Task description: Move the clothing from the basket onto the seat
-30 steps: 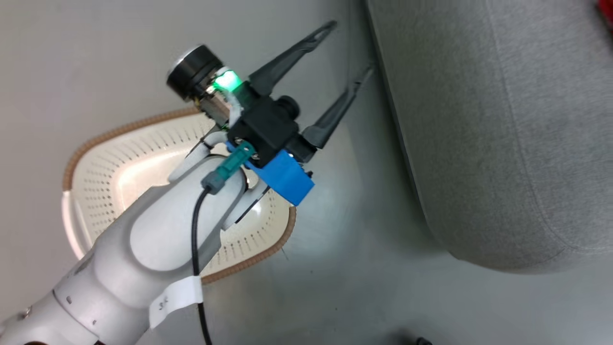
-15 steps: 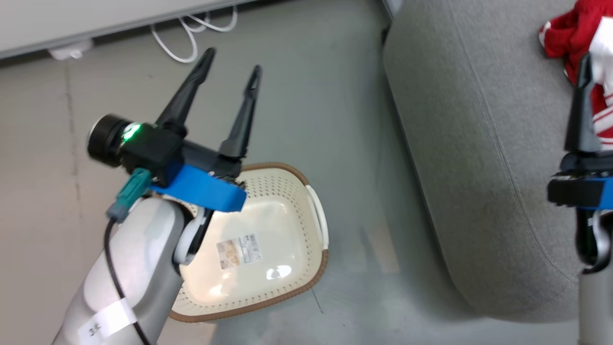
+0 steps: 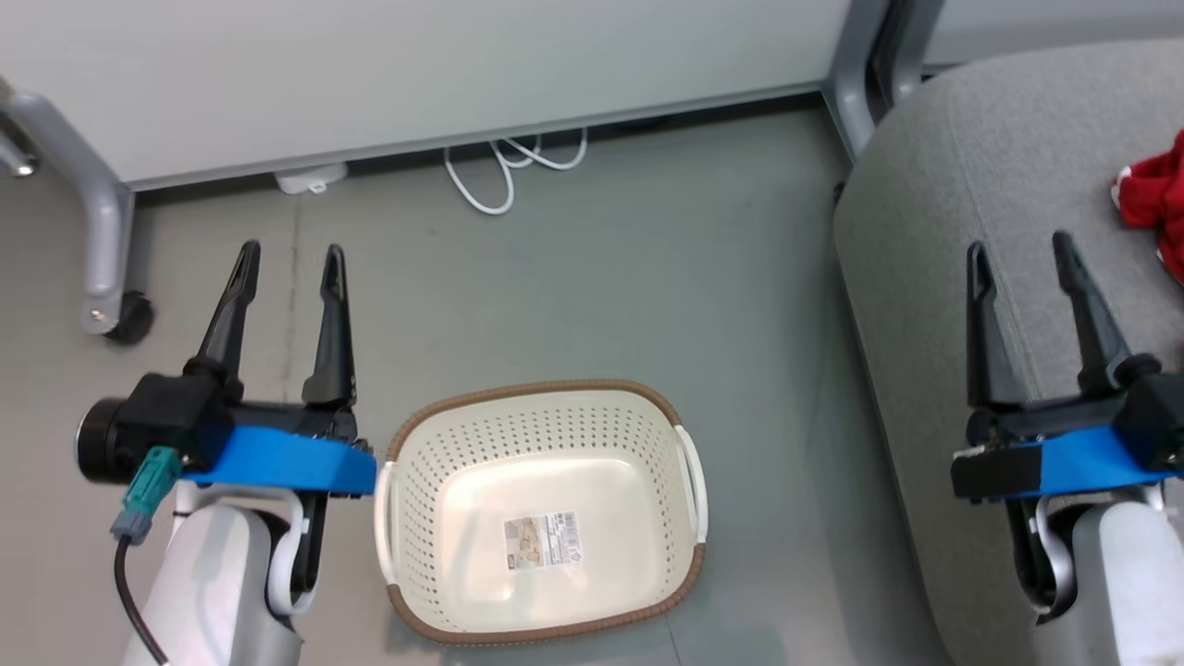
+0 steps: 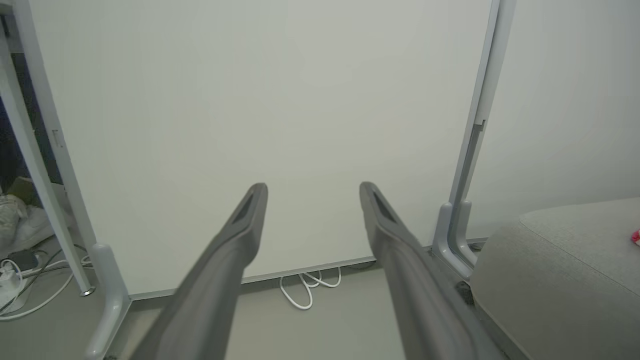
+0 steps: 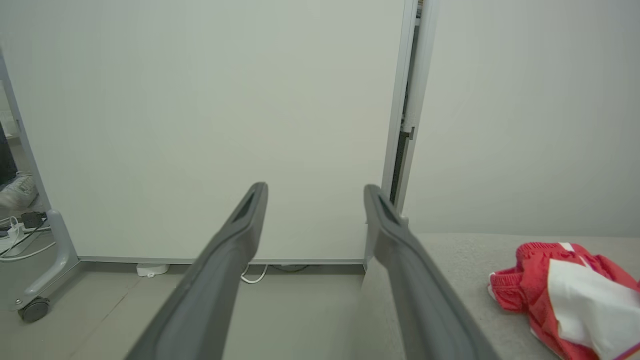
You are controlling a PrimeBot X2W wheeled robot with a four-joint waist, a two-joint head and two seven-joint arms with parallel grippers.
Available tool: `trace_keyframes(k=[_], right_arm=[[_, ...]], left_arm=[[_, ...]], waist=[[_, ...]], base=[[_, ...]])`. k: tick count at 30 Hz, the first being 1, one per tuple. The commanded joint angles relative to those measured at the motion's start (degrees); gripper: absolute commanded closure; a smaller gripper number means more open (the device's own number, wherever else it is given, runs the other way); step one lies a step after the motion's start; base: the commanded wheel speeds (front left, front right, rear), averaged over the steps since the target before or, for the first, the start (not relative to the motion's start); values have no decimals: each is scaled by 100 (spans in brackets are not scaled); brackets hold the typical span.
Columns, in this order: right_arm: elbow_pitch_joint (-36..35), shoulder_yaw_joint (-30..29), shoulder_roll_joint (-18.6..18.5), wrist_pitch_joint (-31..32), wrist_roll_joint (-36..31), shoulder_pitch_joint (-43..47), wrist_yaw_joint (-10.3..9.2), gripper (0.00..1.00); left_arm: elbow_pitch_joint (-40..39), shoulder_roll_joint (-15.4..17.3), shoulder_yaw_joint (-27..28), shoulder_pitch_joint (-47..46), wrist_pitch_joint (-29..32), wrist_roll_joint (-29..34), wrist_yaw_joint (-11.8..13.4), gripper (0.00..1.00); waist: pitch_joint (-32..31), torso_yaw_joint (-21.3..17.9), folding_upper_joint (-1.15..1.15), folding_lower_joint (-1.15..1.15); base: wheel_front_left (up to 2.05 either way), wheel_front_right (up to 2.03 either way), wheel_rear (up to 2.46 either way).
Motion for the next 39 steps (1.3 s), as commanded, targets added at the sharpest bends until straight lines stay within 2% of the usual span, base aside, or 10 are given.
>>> trace_keyframes(k=[1,7,16,38,39], right_arm=[[49,24,26,-2,41,133,-1,0],[222,129,103,-2,99,416,-1,0],[396,320,178,-2,101,706,-1,0],[553,314,223,-2,260,983,-1,0],[558,316,210,0,248,934,-1,100]], left_arm=[[7,-57,125,124,-16,75,-39,0],[26,-321,584,537,-16,307,-167,0],[176,-597,884,893,-16,512,-259,0],[179,-720,814,1097,-16,507,-280,0],[216,-715,810,1066,1,506,-271,100]], waist=[[-146,139,0,1],[-333,259,0,1],[-569,372,0,1],[-751,509,0,1],[-752,509,0,1]], base=[[0,0,0],[0,0,0],[0,0,0],[0,0,0],[0,0,0]])
